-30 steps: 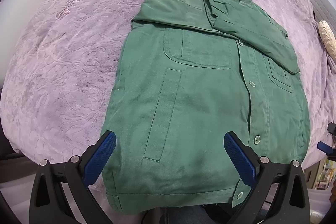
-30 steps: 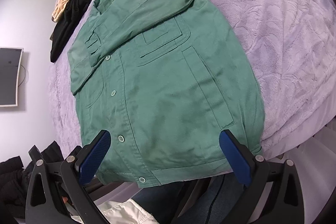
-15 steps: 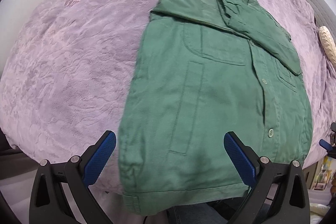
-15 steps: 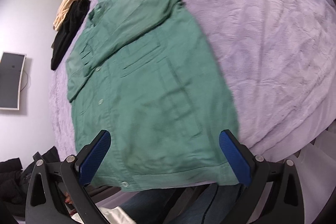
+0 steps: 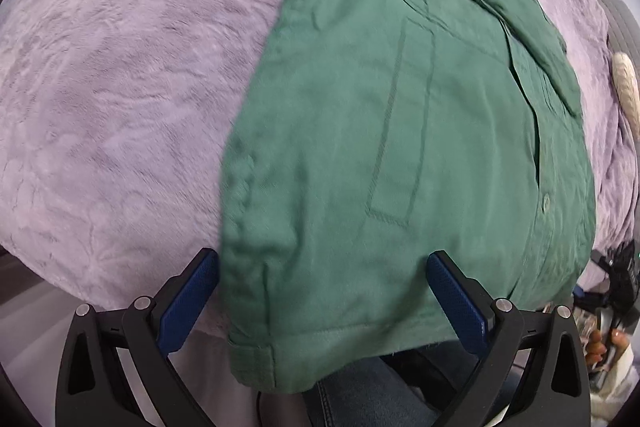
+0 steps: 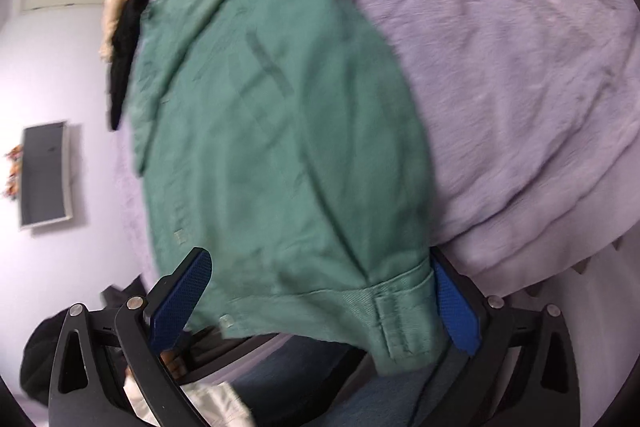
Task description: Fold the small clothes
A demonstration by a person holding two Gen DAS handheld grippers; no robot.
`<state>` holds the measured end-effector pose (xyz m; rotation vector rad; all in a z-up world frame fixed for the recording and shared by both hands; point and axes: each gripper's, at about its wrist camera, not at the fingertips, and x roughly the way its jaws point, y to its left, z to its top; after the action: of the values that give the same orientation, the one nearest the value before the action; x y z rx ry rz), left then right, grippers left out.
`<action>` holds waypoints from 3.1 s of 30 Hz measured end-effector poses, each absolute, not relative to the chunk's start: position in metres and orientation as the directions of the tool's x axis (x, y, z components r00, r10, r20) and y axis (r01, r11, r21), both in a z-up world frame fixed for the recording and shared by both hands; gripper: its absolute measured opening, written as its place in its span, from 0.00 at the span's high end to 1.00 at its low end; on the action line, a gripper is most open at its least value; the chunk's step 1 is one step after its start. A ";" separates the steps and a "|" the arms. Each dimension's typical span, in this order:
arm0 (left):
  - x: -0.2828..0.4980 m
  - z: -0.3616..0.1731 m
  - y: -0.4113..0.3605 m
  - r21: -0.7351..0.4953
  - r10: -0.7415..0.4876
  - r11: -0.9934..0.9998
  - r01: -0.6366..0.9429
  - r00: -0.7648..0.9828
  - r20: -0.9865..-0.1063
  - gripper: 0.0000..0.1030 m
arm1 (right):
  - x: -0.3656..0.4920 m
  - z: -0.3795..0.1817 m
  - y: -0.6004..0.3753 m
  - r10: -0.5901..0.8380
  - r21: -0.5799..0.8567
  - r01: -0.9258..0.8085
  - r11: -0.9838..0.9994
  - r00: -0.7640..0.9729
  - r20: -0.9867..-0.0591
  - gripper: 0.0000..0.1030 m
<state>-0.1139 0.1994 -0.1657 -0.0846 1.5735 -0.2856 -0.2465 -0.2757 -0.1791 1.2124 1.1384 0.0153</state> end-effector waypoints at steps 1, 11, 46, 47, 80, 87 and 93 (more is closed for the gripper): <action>-0.119 -0.167 0.196 -0.245 -0.241 0.960 0.138 -0.047 -0.969 0.00 | -0.250 -0.176 -0.276 0.581 0.776 0.506 0.378 0.523 -0.624 0.00; -0.132 -0.173 0.187 -0.247 -0.237 0.959 0.142 -0.080 -0.968 0.00 | -0.255 -0.207 -0.267 0.607 0.767 0.575 0.284 0.512 -0.608 0.00; 0.048 -0.023 0.147 -0.652 -0.686 0.718 0.244 0.090 -0.722 0.80 | -0.123 -0.059 -0.300 0.448 0.972 0.217 0.092 0.863 -0.235 0.87; 0.061 -0.019 0.145 -0.649 -0.686 0.717 0.256 0.095 -0.721 0.80 | -0.114 -0.056 -0.306 0.448 0.972 0.211 0.102 0.863 -0.234 0.87; 0.251 -0.112 0.086 -0.266 -0.283 0.959 0.099 0.255 -0.925 0.05 | 0.115 -0.132 -0.437 0.377 0.804 0.497 0.325 0.712 -0.592 0.24; 0.260 -0.093 0.088 -0.140 -0.187 0.978 0.157 0.341 -0.921 0.04 | 0.150 -0.124 -0.416 0.178 0.430 0.495 0.755 0.477 -0.861 0.24; 0.257 -0.132 0.063 -0.099 -0.141 0.982 0.159 0.277 -0.951 0.04 | 0.167 -0.139 -0.405 0.171 0.369 0.463 0.806 0.416 -0.893 0.96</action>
<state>0.2569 0.0629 -0.1322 0.0167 1.2745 -0.2012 0.1665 -0.4046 -0.1393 0.6415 1.1476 -0.2003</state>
